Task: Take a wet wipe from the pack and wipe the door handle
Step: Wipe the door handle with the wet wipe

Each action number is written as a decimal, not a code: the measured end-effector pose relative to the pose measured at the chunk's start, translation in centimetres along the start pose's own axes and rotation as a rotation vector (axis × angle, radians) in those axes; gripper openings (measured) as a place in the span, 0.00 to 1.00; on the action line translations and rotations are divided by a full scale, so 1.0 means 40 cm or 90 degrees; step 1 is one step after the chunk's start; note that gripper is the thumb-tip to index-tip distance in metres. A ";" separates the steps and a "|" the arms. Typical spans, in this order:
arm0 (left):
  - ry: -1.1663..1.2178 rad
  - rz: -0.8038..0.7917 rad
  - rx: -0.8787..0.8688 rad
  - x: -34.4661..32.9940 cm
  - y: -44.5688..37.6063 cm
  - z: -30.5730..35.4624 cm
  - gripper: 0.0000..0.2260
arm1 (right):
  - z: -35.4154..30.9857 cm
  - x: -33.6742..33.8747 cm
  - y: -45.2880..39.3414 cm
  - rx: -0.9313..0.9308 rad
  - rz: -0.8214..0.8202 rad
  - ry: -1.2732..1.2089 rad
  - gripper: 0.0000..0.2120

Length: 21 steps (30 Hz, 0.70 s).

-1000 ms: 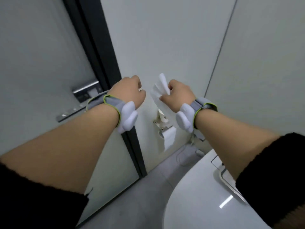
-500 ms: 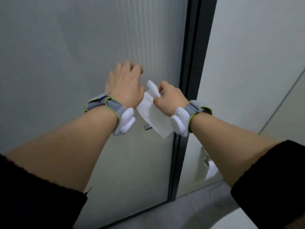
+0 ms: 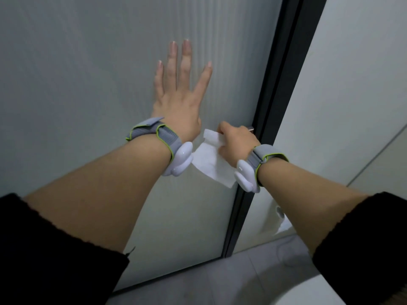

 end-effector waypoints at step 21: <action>-0.081 0.028 -0.001 -0.050 0.004 0.002 0.49 | -0.008 -0.011 0.019 0.146 -0.025 0.038 0.07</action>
Point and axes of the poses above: each hand's wrist, its own y-axis away from the middle knuckle, its own x-axis out of the back of the hand, z = x × y, the point moved 1 cm from there along -y, towards the middle knuckle, and after that the axes turned 14 degrees about -x, right-handed, at the moved point
